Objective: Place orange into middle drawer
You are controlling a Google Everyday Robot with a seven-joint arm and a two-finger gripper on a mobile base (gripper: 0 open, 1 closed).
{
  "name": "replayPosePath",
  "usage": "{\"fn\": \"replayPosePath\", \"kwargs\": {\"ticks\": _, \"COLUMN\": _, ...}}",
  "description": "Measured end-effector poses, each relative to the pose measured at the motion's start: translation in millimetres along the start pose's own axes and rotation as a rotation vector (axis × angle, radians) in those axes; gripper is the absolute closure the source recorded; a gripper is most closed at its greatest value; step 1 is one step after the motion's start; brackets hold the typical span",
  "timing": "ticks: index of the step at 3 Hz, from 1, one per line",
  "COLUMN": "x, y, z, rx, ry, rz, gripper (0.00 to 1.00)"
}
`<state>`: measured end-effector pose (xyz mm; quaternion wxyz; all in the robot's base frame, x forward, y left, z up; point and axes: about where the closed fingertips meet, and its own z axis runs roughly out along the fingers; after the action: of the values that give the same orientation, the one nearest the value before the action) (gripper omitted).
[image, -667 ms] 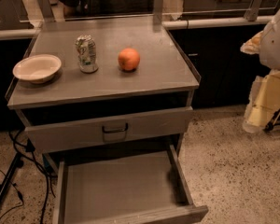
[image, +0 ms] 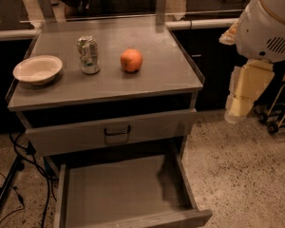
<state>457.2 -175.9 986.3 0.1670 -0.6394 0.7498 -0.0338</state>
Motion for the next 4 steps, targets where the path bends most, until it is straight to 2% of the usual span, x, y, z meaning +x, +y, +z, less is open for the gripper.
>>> {"fn": "replayPosePath", "kwargs": {"ticks": 1, "x": -40, "y": -8, "z": 4, "rx": -0.010, "ry": -0.043, "rz": -0.083, "gripper": 0.00}}
{"fn": "replayPosePath", "kwargs": {"ticks": 2, "x": -68, "y": -13, "z": 7, "rx": -0.011, "ry": -0.077, "rz": -0.138, "gripper": 0.00}}
{"fn": "replayPosePath", "kwargs": {"ticks": 4, "x": -66, "y": -12, "z": 14, "rx": -0.030, "ry": -0.095, "rz": -0.132, "gripper": 0.00}}
